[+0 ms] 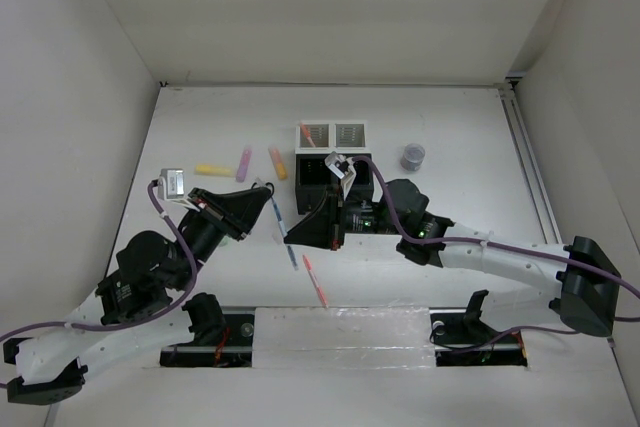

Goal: Sort the stationery into containers
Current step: Cap the pen

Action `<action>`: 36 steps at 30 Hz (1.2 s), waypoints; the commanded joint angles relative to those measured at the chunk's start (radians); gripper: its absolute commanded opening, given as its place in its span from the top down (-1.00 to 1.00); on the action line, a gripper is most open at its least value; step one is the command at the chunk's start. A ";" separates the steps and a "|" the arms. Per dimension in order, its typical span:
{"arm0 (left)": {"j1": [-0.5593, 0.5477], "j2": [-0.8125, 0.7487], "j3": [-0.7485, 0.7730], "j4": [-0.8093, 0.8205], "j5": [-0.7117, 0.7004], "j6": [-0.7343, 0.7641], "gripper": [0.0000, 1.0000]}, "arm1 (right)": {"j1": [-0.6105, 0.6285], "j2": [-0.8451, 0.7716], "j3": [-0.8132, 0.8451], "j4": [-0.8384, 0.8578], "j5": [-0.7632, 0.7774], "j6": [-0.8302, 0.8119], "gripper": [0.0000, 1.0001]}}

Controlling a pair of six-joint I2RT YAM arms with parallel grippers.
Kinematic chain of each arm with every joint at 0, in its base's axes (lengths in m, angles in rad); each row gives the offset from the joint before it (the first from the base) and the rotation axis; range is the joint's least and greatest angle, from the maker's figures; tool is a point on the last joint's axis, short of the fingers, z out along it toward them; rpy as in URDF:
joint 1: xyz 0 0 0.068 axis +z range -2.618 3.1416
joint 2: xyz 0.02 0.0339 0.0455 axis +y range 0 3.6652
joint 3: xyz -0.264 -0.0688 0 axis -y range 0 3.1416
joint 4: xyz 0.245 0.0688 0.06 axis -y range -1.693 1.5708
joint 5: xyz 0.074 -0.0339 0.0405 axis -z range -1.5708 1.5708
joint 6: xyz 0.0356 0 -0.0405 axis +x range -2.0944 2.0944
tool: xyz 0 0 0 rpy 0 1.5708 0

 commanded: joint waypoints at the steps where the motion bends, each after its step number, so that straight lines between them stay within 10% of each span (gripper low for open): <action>1: -0.001 -0.011 0.034 0.035 -0.033 -0.004 1.00 | 0.005 -0.021 0.044 0.032 -0.009 -0.018 1.00; 36: -0.001 -0.008 0.044 0.026 0.039 -0.013 1.00 | -0.004 0.008 0.073 0.004 0.009 -0.036 1.00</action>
